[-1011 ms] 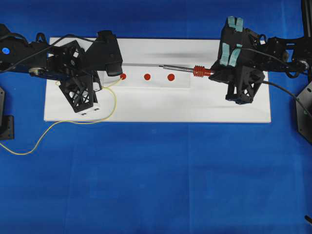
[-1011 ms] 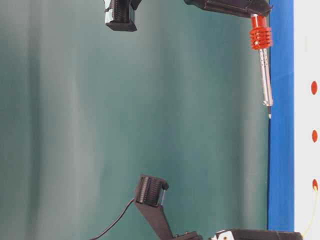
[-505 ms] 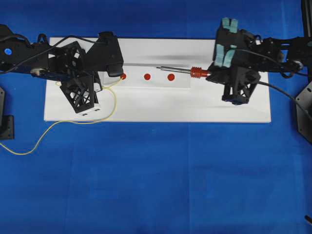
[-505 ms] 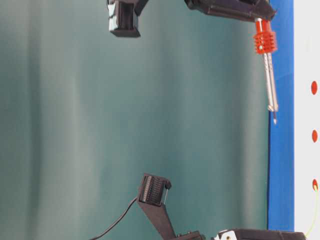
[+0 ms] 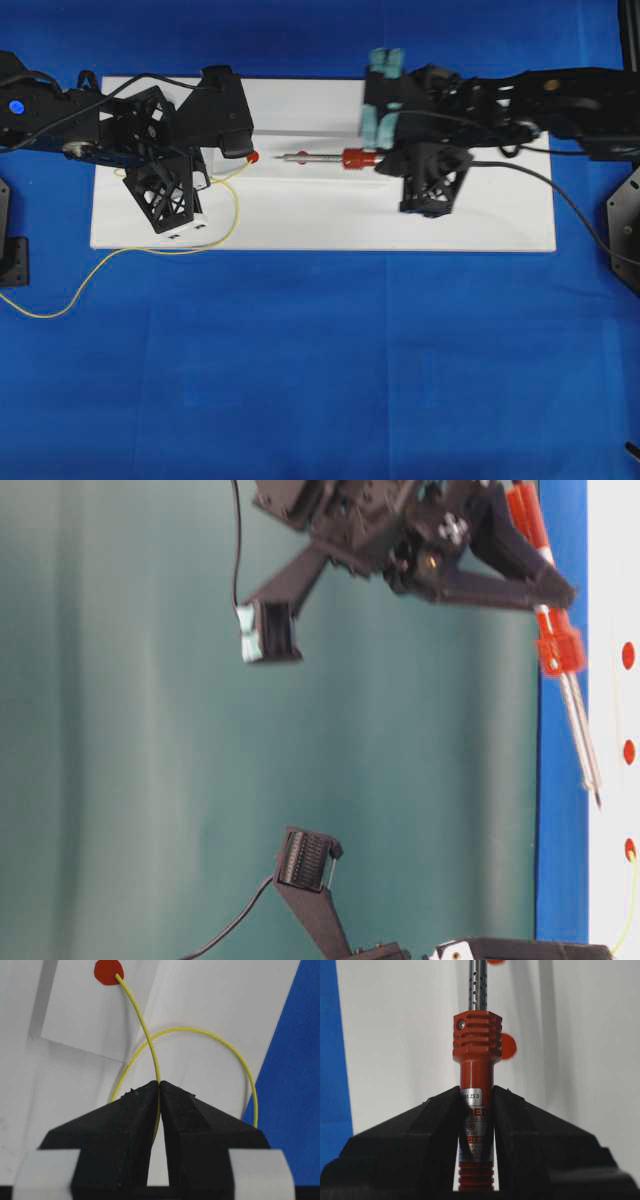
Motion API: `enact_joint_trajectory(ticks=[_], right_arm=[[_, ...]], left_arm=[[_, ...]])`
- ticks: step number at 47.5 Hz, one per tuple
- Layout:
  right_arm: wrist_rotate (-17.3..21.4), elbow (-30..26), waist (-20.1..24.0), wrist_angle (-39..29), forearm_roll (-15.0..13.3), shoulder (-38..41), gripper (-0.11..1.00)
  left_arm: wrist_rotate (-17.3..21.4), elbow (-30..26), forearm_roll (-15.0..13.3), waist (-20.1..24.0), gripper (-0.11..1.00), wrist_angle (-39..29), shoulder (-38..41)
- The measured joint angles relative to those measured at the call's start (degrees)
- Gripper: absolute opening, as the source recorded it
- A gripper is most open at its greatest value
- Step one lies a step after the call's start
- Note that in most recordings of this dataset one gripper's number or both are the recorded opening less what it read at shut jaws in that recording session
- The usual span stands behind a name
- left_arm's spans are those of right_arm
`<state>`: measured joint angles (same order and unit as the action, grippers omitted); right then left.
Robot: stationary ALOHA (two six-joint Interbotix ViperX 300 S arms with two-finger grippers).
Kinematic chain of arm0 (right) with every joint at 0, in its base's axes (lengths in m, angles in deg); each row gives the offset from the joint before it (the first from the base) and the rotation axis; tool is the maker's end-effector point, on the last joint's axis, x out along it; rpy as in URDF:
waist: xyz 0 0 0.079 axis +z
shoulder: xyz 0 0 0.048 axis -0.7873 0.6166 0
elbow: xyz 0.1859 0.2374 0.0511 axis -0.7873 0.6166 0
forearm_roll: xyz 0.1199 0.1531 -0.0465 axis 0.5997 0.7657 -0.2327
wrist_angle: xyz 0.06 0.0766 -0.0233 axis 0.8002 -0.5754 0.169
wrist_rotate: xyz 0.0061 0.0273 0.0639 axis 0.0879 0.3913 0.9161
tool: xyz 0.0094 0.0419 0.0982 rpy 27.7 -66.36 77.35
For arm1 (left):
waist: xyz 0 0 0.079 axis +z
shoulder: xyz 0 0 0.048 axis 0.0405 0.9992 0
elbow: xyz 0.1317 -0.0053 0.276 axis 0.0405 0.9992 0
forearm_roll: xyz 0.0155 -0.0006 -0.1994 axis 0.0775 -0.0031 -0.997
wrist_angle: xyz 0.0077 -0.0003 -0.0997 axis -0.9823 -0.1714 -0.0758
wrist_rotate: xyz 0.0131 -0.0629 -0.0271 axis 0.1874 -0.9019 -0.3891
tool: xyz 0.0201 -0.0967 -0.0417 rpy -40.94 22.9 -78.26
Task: Touch the tip of the soldering iron to the tip of the solder at the mark.
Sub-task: 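Move the iron tip leftward toward the solder tip at the left red dot, then hold the iron tip against the solder tip at the left dot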
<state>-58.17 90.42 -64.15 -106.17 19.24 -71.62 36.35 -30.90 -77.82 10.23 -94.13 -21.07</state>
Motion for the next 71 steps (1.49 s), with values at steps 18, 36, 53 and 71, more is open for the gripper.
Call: enact_joint_trajectory(ticks=[18, 36, 53, 71], right_arm=[[0.09, -5.54, -0.18, -3.52, -1.58, 4.22, 0.06], [0.09, -5.98, -0.09, -3.60, -2.02, 5.19, 0.06], [0.09, -6.42, -0.09, -3.87, -3.08, 5.63, 0.06], [0.09, -6.33, -0.09, -3.87, -3.25, 6.06, 0.06]], left_arm=[[0.00, -0.09, -0.09, 0.00, 0.03, 0.00, 0.00], [0.00, 0.00, 0.00, 0.00, 0.03, 0.00, 0.09], [-0.09, 0.00, 0.00, -0.09, 0.03, -0.09, 0.09], [-0.62, -0.09, 0.00, -0.35, 0.03, -0.18, 0.09]])
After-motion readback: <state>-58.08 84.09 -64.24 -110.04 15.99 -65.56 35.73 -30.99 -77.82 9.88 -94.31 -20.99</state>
